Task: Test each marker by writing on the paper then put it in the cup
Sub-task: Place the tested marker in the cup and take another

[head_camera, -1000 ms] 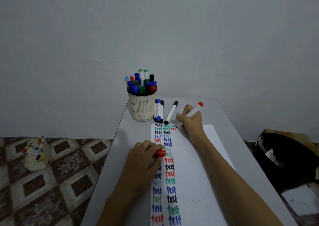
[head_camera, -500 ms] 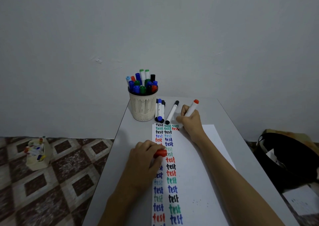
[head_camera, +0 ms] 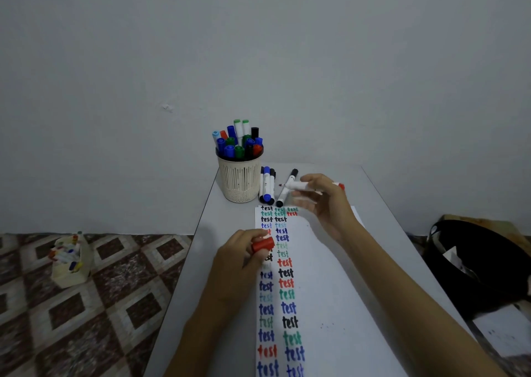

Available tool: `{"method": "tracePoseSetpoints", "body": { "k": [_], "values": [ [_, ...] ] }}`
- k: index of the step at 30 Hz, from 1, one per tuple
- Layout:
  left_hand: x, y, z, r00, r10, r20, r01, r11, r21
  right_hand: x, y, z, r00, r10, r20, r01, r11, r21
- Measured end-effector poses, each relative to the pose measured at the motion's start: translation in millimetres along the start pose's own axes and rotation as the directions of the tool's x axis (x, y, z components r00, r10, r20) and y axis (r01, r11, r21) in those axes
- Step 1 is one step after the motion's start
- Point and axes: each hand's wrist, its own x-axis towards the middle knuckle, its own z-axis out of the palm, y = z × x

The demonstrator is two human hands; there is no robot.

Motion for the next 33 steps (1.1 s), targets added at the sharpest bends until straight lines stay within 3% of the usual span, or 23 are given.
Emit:
{"method": "tracePoseSetpoints", "body": {
  "k": [4,9,18,26,33],
  "values": [
    [-1.1,5.5,-2.8,0.997,-0.035,-0.066,0.028,0.994,-0.11,-26.4,3.3,-1.3,0.988,0.091,0.127,-0.078,0.992,-0.1],
    [-0.4,0.8,-4.8,0.997,-0.049,-0.064,0.038,0.986,-0.163,-44.6,15.6,-5.7,0.988,0.132,0.074,-0.135,0.99,0.034],
    [0.9,-3.4,-5.5,0.997,-0.056,-0.058,0.043,0.98,-0.194,-43.4,23.7,-13.2,0.989,0.121,0.086,-0.119,0.993,-0.026],
    [1.2,-4.1,-5.7,0.998,-0.05,-0.034,0.041,0.975,-0.22,-49.9,20.8,-7.2,0.975,0.086,0.203,-0.072,0.995,-0.074],
    [1.0,-4.4,-8.5,0.997,-0.052,-0.058,0.037,0.97,-0.24,-51.6,12.7,-11.1,0.963,0.148,0.226,-0.109,0.978,-0.176]
  ]
}}
